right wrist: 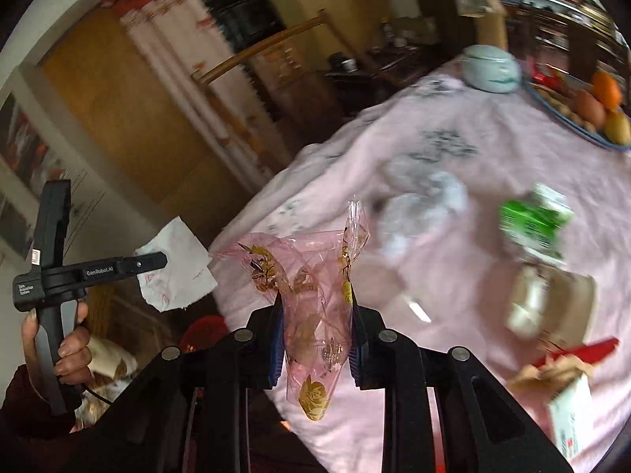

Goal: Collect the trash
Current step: 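Carry tissue and pink bag to the red wastebasket and release both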

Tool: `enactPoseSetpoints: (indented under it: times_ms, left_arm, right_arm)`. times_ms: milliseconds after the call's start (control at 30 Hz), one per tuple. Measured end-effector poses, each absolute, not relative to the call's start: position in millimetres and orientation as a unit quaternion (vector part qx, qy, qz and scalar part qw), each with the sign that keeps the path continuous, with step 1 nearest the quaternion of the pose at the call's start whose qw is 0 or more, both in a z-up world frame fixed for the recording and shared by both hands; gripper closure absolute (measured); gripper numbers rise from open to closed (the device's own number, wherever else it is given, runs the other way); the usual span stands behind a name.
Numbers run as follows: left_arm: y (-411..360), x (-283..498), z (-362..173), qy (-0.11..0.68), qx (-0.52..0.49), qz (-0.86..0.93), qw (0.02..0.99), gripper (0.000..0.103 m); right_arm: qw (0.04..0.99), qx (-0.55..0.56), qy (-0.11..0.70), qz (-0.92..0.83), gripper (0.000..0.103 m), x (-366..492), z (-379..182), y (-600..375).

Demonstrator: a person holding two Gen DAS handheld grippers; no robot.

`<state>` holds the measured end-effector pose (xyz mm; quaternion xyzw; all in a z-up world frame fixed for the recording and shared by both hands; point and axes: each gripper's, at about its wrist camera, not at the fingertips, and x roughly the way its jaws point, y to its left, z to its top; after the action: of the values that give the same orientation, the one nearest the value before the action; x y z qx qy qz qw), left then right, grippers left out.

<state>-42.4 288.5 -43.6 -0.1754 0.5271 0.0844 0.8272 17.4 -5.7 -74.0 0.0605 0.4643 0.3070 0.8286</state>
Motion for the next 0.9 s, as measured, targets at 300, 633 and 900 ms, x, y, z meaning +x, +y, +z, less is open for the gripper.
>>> enactPoseSetpoints:
  times_ms: [300, 633, 900]
  left_arm:
    - [385.3, -121.0, -91.3, 0.549, -0.249, 0.19, 0.775, 0.083]
    - [432.4, -155.8, -133.2, 0.569, -0.304, 0.214, 0.733, 0.042]
    - [461.9, -181.2, -132.1, 0.55, -0.342, 0.238, 0.724, 0.031]
  right_arm:
    - [0.79, -0.002, 0.477, 0.386, 0.077, 11.2, -73.6, 99.1]
    - [0.766, -0.059, 0.484, 0.42, 0.077, -2.7, -69.0, 172.9]
    - [0.741, -0.097, 0.487, 0.452, 0.077, -16.2, -68.3, 218.1]
